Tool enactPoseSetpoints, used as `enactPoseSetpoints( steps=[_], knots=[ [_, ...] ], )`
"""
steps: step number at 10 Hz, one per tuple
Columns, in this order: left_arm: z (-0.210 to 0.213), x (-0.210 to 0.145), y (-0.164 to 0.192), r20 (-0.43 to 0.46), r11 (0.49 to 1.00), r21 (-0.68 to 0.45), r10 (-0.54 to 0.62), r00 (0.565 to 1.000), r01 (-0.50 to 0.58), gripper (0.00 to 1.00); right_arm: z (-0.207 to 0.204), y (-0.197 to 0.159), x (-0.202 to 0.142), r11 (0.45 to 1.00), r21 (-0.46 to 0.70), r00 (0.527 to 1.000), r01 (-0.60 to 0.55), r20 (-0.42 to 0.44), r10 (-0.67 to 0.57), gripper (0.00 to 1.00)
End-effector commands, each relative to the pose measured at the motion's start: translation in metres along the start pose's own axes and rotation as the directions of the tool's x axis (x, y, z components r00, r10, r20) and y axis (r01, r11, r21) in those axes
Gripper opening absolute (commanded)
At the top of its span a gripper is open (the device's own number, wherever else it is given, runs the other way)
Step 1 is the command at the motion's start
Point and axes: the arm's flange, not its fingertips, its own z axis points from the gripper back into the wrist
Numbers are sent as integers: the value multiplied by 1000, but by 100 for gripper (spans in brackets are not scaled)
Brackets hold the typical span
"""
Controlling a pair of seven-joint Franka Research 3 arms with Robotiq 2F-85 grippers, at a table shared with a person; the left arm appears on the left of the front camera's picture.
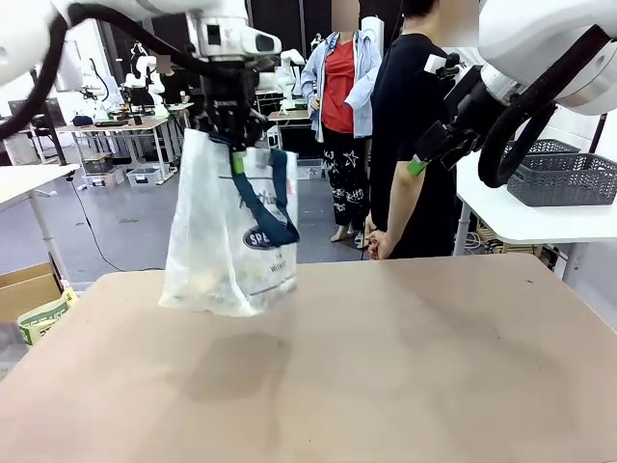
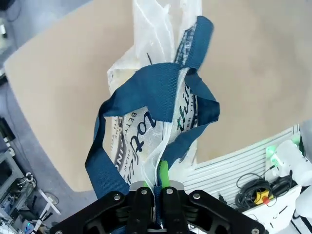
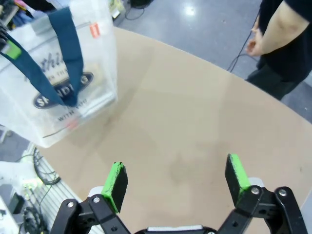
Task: Transfer purchased items from the store into the shopping bag.
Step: Move the Reusable shopping bag to the right side of the table.
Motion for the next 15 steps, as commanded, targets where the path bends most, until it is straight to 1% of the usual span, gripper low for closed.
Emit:
enactPoseSetpoints(
  steps=[1, 2, 3, 4, 6, 7, 9, 10, 13, 14, 15],
  knots=[
    [3, -54, 31, 91, 993, 65, 95, 991, -101, 0, -1, 1, -3, 1000, -10, 1000, -1, -15, 1, 100],
    [2, -80, 45, 114, 991, 50, 118, 986, -125, 0, -1, 1, -3, 1000, -10, 1000, -1, -15, 1, 100],
    [1, -108, 59, 127, 984, 54, 162, 979, -170, 0, -1, 1, -3, 1000, -10, 1000, -1, -15, 1, 100],
    [-1, -130, 73, 165, 978, 69, 184, 969, -197, 0, -1, 1, -3, 1000, -10, 1000, -1, -15, 1, 100],
    [-7, -159, 107, 257, 970, 129, 170, 951, -208, 0, -1, 1, -3, 1000, -10, 1000, -1, -15, 1, 100],
    [-10, -165, 122, 295, 968, 153, 149, 944, -201, 0, -1, 1, -3, 1000, -10, 1000, -1, -15, 1, 100],
    [-8, -165, 134, 318, 970, 161, 124, 940, -183, 0, -1, 1, -3, 1000, -10, 1000, -1, -15, 1, 100],
    [-6, -160, 122, 242, 967, 135, 179, 954, -216, 0, -1, 1, -3, 1000, -10, 1000, -1, -15, 1, 100],
    [-6, -160, 122, 242, 967, 135, 179, 954, -216, 0, -1, 1, -3, 1000, -10, 1000, -1, -15, 1, 100],
    [-21, -161, 124, 236, 969, 147, 163, 958, -201, 0, -1, 1, -3, 1000, -10, 1000, -1, -15, 1, 100],
    [-30, -152, 119, 251, 983, 133, 88, 964, -125, 0, -1, 1, -3, 1000, -10, 1000, -1, -15, 1, 100]
  ],
)
